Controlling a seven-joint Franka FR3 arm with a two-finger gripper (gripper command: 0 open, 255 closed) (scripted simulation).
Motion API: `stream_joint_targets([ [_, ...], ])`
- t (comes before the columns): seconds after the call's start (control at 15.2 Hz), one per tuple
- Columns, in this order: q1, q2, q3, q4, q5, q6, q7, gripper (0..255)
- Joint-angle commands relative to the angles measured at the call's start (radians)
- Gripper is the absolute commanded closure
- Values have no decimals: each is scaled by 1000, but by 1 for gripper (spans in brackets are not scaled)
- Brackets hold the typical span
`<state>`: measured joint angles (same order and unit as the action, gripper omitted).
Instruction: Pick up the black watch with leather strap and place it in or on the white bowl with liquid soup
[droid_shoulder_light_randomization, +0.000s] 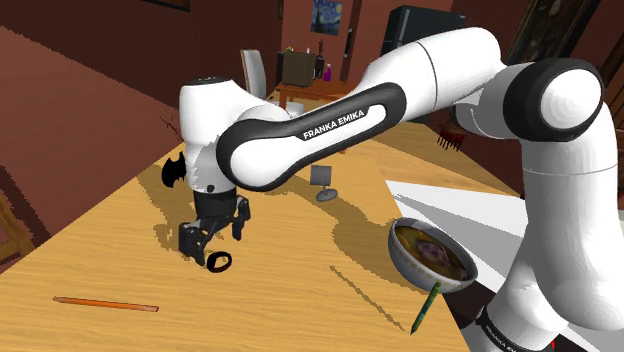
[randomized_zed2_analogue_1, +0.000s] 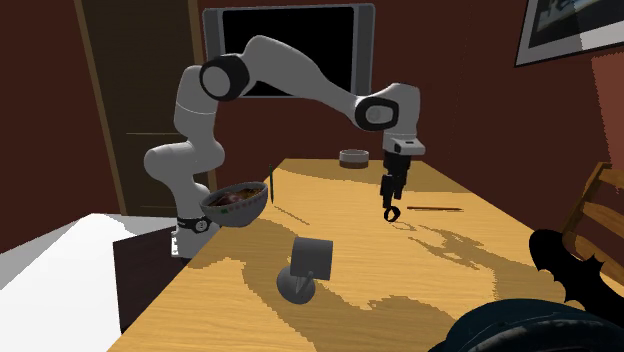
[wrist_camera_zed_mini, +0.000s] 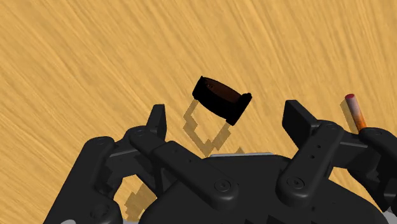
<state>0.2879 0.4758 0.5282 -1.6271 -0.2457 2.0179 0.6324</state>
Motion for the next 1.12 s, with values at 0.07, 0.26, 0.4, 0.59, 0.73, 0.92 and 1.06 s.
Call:
stream_joint_targets([
  [0.07,8,26,-7,-6,-15,29,9,0],
  [0.26,11,43,-13,-24,-25,61,16,0],
  [0.4,13,52,-17,-32,-30,78,19,0],
  [0.59,13,52,-17,-32,-30,78,19,0],
  [0.73,13,52,-17,-32,-30,78,19,0],
  [0.92,13,52,-17,-32,-30,78,19,255],
  [1.06,13,52,-17,-32,-30,78,19,255],
])
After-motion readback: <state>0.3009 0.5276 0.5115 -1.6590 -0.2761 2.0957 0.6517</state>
